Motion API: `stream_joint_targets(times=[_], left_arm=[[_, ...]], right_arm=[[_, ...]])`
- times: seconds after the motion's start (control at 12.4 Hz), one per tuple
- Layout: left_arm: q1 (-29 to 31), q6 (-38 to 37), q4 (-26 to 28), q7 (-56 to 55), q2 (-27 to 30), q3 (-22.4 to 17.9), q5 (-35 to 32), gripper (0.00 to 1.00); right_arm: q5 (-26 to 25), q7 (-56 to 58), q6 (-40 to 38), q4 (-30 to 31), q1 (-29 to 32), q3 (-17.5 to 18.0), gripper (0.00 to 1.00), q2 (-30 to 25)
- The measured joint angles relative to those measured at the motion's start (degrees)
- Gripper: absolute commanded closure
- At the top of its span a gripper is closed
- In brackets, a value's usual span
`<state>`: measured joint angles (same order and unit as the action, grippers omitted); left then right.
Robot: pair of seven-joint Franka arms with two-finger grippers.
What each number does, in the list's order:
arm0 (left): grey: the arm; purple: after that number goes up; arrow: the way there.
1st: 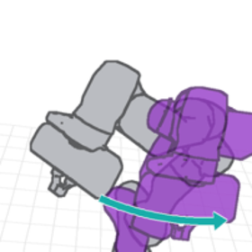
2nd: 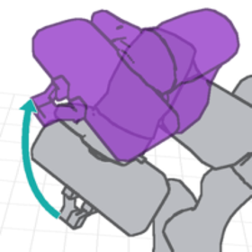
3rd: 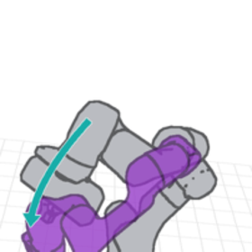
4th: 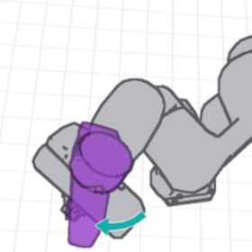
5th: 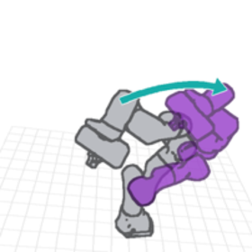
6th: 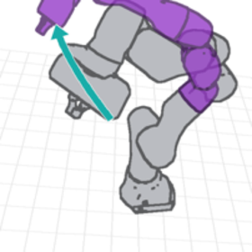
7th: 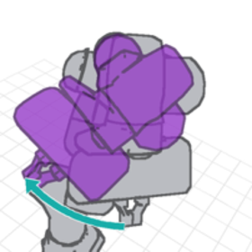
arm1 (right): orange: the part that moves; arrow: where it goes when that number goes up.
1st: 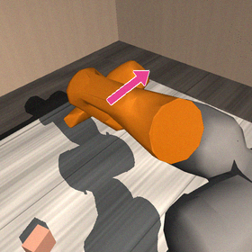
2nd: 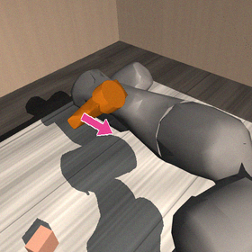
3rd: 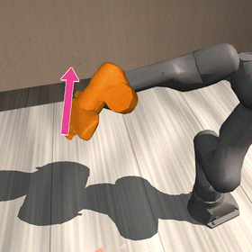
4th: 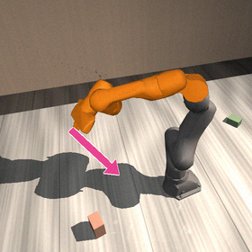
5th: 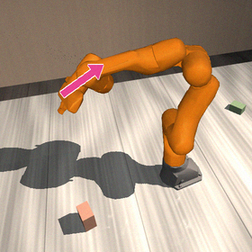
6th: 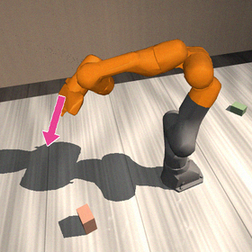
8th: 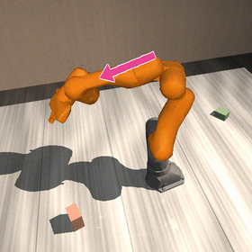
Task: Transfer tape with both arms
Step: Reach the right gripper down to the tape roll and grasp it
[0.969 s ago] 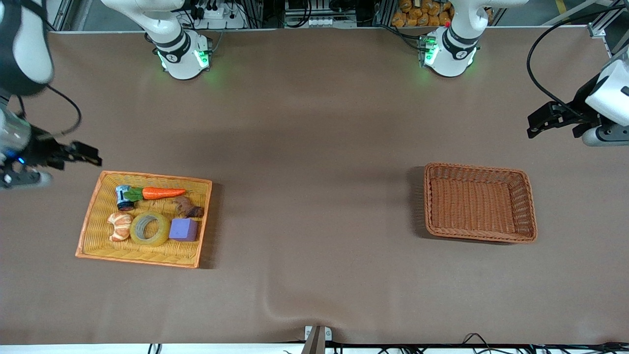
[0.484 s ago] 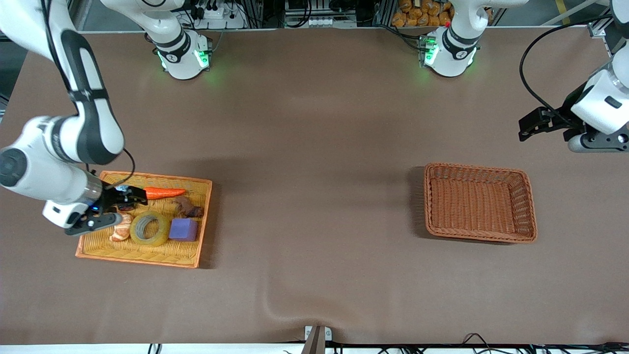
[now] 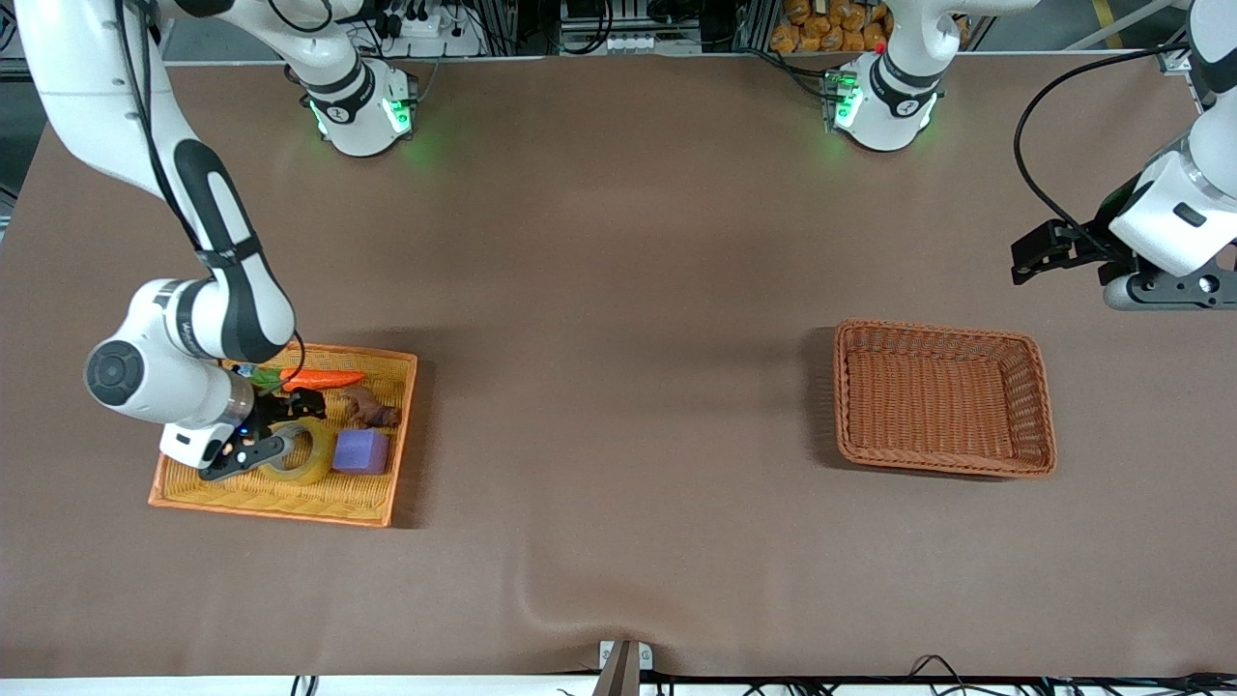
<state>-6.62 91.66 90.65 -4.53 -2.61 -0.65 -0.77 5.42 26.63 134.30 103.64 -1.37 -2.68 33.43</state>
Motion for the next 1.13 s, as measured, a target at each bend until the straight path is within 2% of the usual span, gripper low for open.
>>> stream_joint_targets(times=[0.08, 0.16, 0.24, 0.32, 0.4, 0.48, 0.81, 1.13], left_arm=[[0.0, 0.2, 0.0, 0.0, -0.2, 0.0, 0.0, 0.0], [0.0, 0.4, 0.0, 0.0, -0.5, 0.0, 0.0, 0.0], [0.0, 0.5, 0.0, 0.0, -0.7, 0.1, 0.0, 0.0], [0.0, 0.5, 0.0, 0.0, -0.7, 0.1, 0.0, 0.0], [0.0, 0.5, 0.0, 0.0, -0.7, 0.1, 0.0, 0.0], [0.0, 0.5, 0.0, 0.0, -0.7, 0.1, 0.0, 0.0], [0.0, 0.5, 0.1, 0.0, -0.8, 0.4, 0.0, 0.0], [0.0, 0.5, 0.3, 0.0, -1.0, 0.7, 0.0, 0.0]], right_arm=[[0.0, 0.0, 0.0, -0.6, -0.3, 0.0, 0.08, 0.6], [0.1, 0.1, 0.0, -1.2, -0.6, 0.1, 0.29, 0.9], [0.2, 0.1, 0.0, -1.6, -0.8, 0.1, 0.44, 1.4], [0.2, 0.2, 0.0, -1.9, -1.0, 0.1, 0.46, 1.8], [0.2, 0.2, 0.0, -2.0, -1.0, 0.1, 0.67, 2.1], [0.2, 0.3, 0.0, -2.1, -1.0, 0.1, 1.0, 2.3], [0.3, 0.6, -3.0, -4.2, -1.2, 0.1, 1.0, 2.4], [0.3, 0.7, -22.3, -16.8, -1.6, 0.2, 1.0, 1.0]])
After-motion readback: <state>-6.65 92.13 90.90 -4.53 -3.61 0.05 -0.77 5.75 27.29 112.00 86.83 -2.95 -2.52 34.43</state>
